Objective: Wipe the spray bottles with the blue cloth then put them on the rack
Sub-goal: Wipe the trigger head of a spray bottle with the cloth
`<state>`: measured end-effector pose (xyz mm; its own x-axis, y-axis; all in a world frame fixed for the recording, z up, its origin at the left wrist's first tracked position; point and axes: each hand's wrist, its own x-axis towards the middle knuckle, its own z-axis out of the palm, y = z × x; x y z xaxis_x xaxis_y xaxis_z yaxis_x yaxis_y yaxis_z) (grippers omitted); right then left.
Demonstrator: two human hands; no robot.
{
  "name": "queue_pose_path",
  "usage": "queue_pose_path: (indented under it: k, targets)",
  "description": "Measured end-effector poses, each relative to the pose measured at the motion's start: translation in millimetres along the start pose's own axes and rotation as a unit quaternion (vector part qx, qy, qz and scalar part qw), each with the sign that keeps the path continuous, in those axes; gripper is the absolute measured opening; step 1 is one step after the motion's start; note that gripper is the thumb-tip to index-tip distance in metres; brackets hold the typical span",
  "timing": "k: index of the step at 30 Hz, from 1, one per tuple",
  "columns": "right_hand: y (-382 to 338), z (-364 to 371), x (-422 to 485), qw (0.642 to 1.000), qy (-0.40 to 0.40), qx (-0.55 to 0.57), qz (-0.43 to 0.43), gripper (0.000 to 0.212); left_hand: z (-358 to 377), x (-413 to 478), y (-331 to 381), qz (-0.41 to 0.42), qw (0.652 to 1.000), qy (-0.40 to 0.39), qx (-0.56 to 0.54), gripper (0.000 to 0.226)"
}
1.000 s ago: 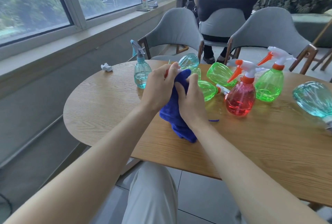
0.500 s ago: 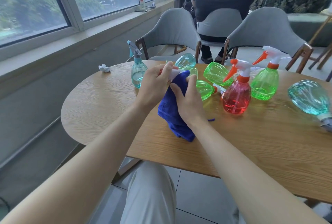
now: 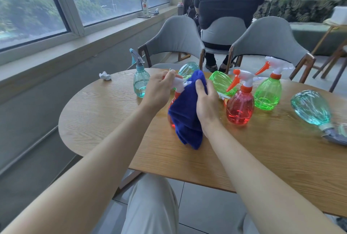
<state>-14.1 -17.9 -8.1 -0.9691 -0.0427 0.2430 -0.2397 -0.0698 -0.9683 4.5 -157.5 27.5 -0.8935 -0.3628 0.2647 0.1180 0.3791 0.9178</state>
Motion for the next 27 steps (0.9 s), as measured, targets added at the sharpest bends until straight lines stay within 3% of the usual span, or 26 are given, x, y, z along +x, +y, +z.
queue_pose_path:
  k: [3,5,8,10,14,18,21,27]
  targets:
    - [-19.9,6.5,5.8,0.997,-0.032,-0.008,-0.067,0.023,-1.6,1.3,2.8,-0.012,1.0,0.003,0.003,0.042]
    - [-22.6,11.1,7.7,0.988,-0.086,-0.075,-0.108,0.021,-3.1,2.1,4.2,-0.018,1.0,0.001,-0.003,0.041]
    - [-16.6,13.7,11.2,0.965,-0.118,-0.182,-0.148,0.036,-4.3,2.9,5.2,-0.03,0.999,-0.006,-0.013,0.039]
    - [-12.8,12.6,14.5,0.963,-0.121,-0.189,-0.146,0.034,-4.4,1.7,6.8,-0.033,0.999,-0.008,-0.008,0.035]
    - [-13.9,13.5,18.9,0.969,-0.123,-0.175,-0.122,0.025,-3.1,1.5,3.9,-0.053,0.998,-0.014,-0.037,0.048]
    - [-13.8,9.2,21.1,0.979,-0.133,-0.134,-0.081,0.018,-0.2,-2.6,9.3,-0.058,0.991,-0.005,-0.123,0.022]
    - [-14.6,3.8,21.1,0.98,-0.133,-0.129,-0.079,0.012,-1.5,-5.0,7.9,-0.039,0.985,0.001,-0.171,0.017]
    - [-12.3,2.2,19.4,0.985,-0.115,-0.118,-0.054,0.02,-7.6,-12.0,2.6,0.026,0.99,-0.009,-0.137,0.02]
